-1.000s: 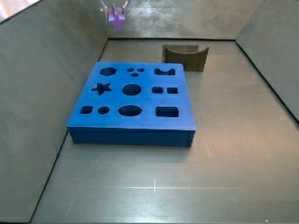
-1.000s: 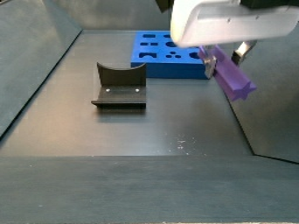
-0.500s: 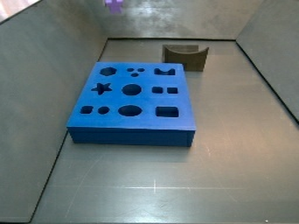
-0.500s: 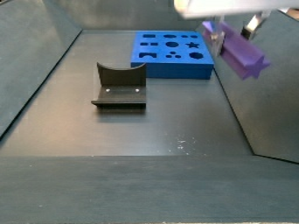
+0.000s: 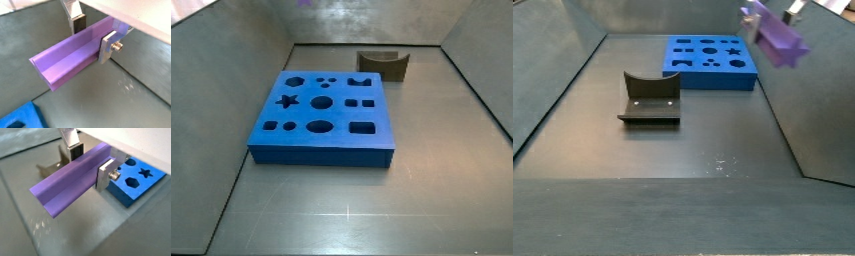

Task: Pick up the star object. Move up. Place the star object on the fixture. Regrasp the star object. Move to above the board. Insert the star object.
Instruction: Place the star object on the fixture.

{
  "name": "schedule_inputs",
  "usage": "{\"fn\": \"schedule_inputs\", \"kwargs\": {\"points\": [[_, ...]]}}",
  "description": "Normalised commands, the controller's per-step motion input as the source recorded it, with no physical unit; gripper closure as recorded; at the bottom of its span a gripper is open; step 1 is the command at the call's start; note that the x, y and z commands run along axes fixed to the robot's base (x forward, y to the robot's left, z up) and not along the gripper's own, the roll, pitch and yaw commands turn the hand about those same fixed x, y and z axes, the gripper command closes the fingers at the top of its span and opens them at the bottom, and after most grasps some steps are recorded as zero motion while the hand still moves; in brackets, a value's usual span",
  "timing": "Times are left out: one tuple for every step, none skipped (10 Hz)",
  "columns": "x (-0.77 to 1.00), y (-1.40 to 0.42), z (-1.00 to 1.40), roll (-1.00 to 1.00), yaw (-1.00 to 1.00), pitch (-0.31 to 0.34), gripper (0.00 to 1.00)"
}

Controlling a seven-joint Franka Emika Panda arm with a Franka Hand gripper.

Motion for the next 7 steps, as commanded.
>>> {"fn": "schedule_inputs", "kwargs": {"points": [[1.0, -0.33, -0.02, -0.16, -0.34, -0.126, 1.0], [1.0, -0.3, -0.02, -0.14, -0.19, -0.066, 1.0], [1.0, -0.29, -0.02, -0.13, -0.14, -0.047, 1.0], [1.0, -0.25, -0.03, -0.13, -0.08, -0.029, 1.0], [1.0, -0.23, -0.03, -0.12, -0.05, -0.014, 1.0], [1.0, -0.2, -0.03, -0.11, -0.03, -0.002, 1.0], [1.0, -0.18, -0.03, -0.11, -0.01, 0.007, 1.0]]}}
